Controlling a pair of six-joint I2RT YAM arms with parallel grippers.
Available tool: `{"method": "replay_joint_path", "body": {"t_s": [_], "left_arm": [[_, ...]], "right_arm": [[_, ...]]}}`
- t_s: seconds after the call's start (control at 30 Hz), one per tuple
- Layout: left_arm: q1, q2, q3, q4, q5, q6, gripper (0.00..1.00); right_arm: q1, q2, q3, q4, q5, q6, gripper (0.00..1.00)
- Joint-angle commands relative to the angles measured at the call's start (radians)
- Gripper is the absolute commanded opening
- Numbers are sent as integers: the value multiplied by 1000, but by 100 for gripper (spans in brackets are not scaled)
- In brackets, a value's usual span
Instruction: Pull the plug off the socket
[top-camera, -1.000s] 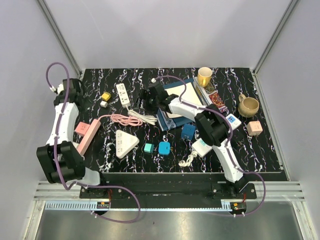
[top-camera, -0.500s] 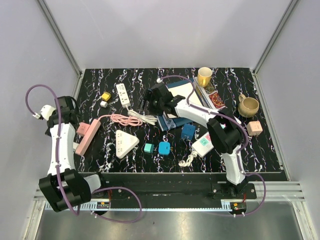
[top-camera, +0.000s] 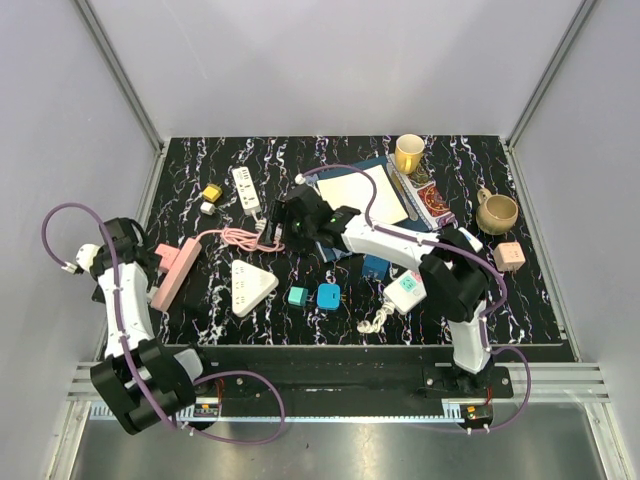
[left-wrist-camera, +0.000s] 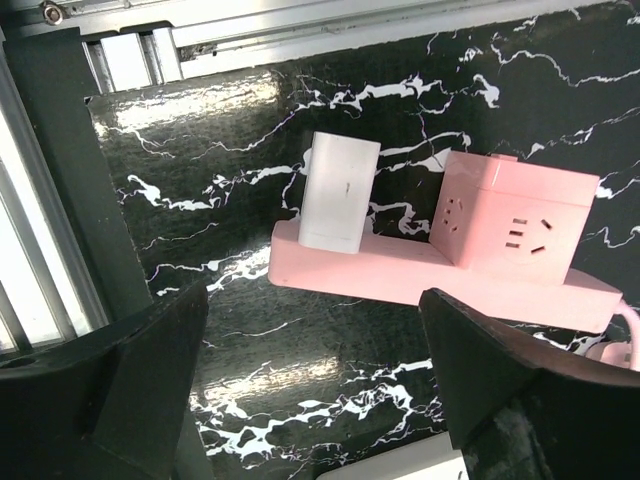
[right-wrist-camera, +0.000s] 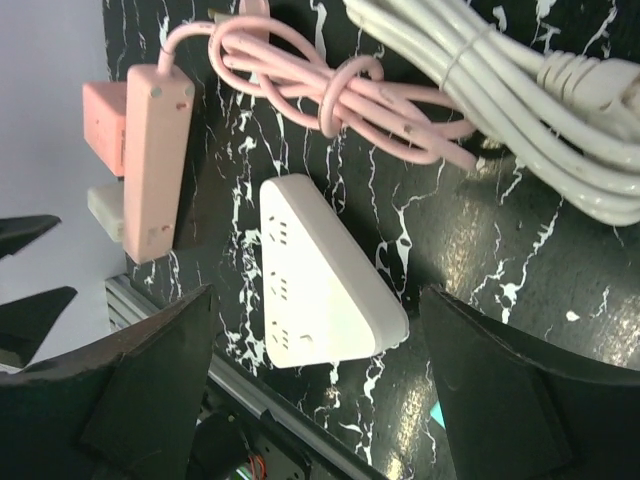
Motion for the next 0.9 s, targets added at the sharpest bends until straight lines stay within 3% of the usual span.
{"method": "replay_joint_path", "body": {"t_s": [0.0,0.23,0.3,0.47,0.87], "left_arm": [[25,-2,-7,52,16,-33,89],[28,82,-28,115,84,4,88],[28,109,-31,135,148,32,88],[28,149,-40,127,143,56,86],[19,171,-94,147,363,81,82]], "right_arm": [[27,-40,20,-34,55,5,86],[97,3,108,-92,115,42,85],[122,52,187,-130,138,37,85],[148,190,370,-192,146,68,84],[154,417,679,-248,198,51,83]]}}
